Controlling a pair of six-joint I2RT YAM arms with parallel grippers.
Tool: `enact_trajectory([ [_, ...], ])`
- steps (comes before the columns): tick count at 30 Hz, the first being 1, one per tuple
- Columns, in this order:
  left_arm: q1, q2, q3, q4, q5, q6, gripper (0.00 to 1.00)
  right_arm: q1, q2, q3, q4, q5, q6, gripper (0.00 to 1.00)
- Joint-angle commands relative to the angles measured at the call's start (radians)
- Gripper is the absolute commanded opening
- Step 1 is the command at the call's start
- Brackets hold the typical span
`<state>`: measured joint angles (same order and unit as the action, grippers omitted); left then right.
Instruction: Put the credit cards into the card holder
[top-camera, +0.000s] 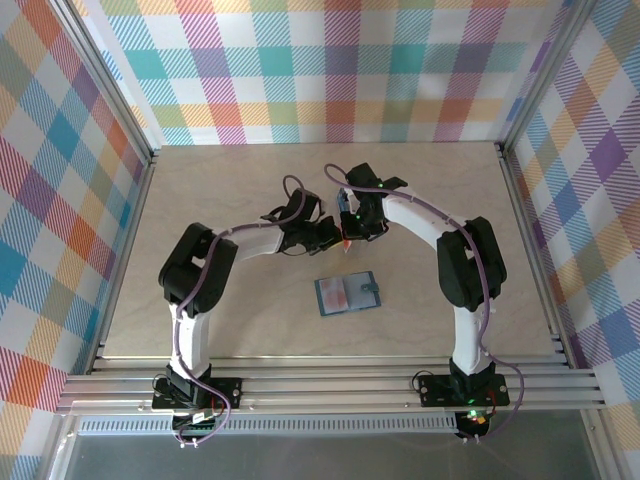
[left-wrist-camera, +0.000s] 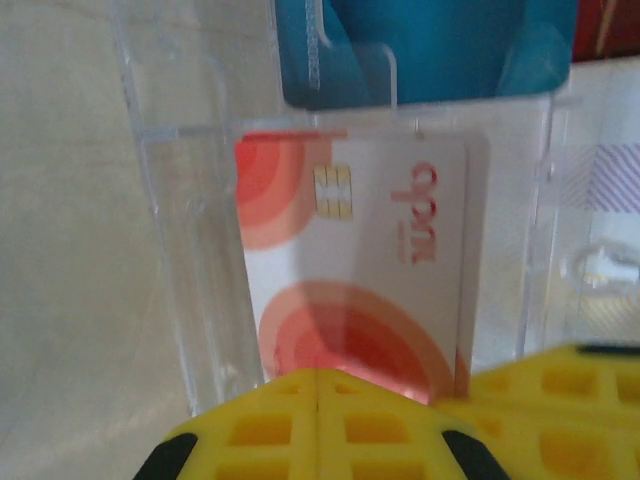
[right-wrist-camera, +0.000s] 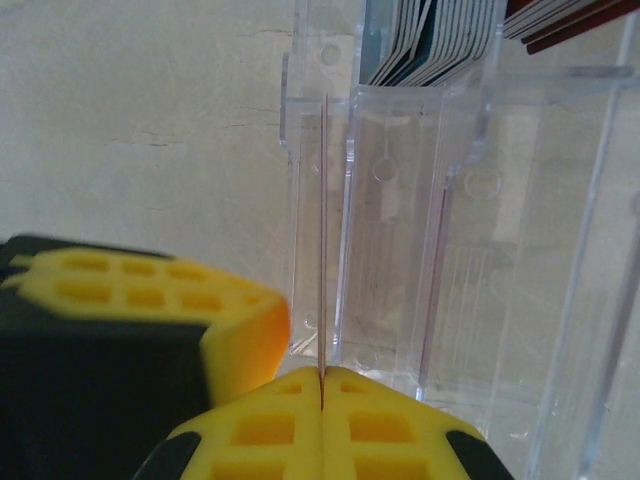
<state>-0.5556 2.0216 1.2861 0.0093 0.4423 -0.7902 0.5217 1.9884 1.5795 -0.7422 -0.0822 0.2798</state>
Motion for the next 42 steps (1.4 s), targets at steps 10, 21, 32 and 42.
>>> enact_trajectory([
  [10,0.019,0.127,0.142,-0.009,0.063,-0.025,0.0,-0.018,-0.053,-0.009,0.002,-0.085,0.008,0.08],
  [21,0.011,0.163,0.174,-0.061,0.038,0.011,0.0,-0.034,-0.065,-0.026,0.039,-0.175,0.022,0.14],
  [32,0.01,0.157,0.181,-0.075,0.034,0.016,0.0,-0.038,-0.093,-0.042,0.033,-0.088,0.039,0.01],
  [42,0.014,0.065,0.147,-0.101,0.041,0.029,0.02,-0.038,-0.201,-0.097,0.053,0.038,0.068,0.0],
])
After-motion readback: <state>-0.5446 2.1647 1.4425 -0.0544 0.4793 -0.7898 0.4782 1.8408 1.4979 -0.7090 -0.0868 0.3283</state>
